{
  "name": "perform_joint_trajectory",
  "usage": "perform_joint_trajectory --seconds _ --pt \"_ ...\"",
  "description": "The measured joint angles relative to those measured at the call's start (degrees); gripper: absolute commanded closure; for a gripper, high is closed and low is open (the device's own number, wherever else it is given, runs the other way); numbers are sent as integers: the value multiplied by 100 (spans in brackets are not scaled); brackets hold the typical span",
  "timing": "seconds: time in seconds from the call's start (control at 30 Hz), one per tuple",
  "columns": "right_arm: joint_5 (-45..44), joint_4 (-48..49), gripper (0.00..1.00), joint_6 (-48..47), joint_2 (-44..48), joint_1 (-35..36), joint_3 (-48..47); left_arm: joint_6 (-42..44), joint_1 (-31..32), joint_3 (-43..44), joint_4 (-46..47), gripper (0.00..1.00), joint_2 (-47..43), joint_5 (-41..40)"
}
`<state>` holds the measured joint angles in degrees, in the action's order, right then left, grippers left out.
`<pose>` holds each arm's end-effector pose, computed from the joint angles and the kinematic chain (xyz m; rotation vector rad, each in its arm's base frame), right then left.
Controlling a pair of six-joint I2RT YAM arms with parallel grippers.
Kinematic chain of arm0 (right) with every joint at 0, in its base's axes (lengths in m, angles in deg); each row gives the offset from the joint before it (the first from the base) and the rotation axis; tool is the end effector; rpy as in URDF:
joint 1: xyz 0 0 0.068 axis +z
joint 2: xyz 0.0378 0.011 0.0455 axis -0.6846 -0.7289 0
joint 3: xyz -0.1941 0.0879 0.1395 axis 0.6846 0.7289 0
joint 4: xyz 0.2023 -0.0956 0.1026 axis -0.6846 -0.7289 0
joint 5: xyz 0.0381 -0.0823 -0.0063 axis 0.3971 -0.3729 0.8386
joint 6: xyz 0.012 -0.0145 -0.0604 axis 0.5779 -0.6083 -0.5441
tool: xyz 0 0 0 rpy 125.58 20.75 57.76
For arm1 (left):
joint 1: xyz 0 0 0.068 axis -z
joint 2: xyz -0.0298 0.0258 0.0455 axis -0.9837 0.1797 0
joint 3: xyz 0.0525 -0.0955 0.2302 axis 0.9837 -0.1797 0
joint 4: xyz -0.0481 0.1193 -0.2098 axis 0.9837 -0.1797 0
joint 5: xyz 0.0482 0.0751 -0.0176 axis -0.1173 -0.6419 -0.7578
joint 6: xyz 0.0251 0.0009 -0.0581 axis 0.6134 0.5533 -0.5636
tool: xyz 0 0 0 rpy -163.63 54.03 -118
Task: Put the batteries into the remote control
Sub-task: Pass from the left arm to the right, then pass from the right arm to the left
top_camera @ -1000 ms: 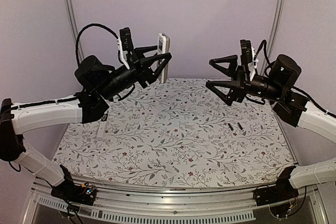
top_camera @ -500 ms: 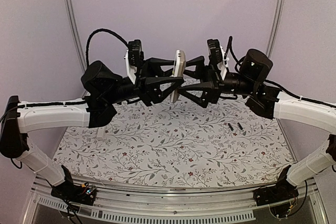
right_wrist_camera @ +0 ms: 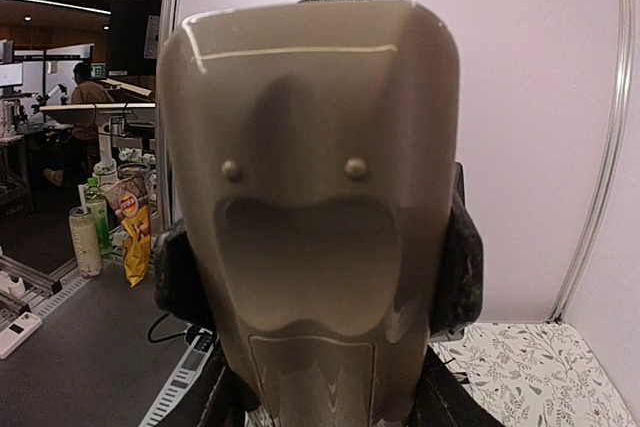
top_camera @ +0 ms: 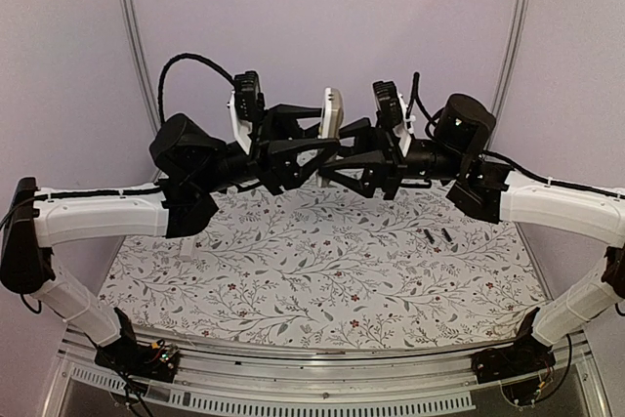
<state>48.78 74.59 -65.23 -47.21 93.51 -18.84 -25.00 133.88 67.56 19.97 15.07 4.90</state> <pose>0.1815 0.2735 0.3700 -1.2231 0.9361 1.2678 0.1688 -0.2823 0.3761 0.9462 0.7888 -1.3475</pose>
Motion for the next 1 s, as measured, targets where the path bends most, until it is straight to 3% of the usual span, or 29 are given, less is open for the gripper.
perform_joint_trajectory --seconds 0.03,0.13,0.2,0.4,0.63,0.77,1.0 --pt "-2 0 80 -9 0 2 0 0 0 0 24 82 4 -2" --pt "-31 -11 92 -33 7 4 0 2 -2 0 22 30 7 -33" --pt "-98 -103 94 -92 35 13 0 37 -2 -7 17 3 7 -96" --pt "-887 -1252 96 -592 245 28 0 306 -2 -367 -387 0 -317 -664" --pt "-2015 -3624 97 -1475 363 -50 -275 758 -254 -949 -1567 0 -1768 -1786" --pt "-2811 -4898 96 -1926 -149 -13 -560 949 -400 -1095 -2173 0 -2352 -2597" --pt "-3644 -6196 100 -2459 -1296 350 -568 951 -761 -1233 -3263 0 -2367 -3556"
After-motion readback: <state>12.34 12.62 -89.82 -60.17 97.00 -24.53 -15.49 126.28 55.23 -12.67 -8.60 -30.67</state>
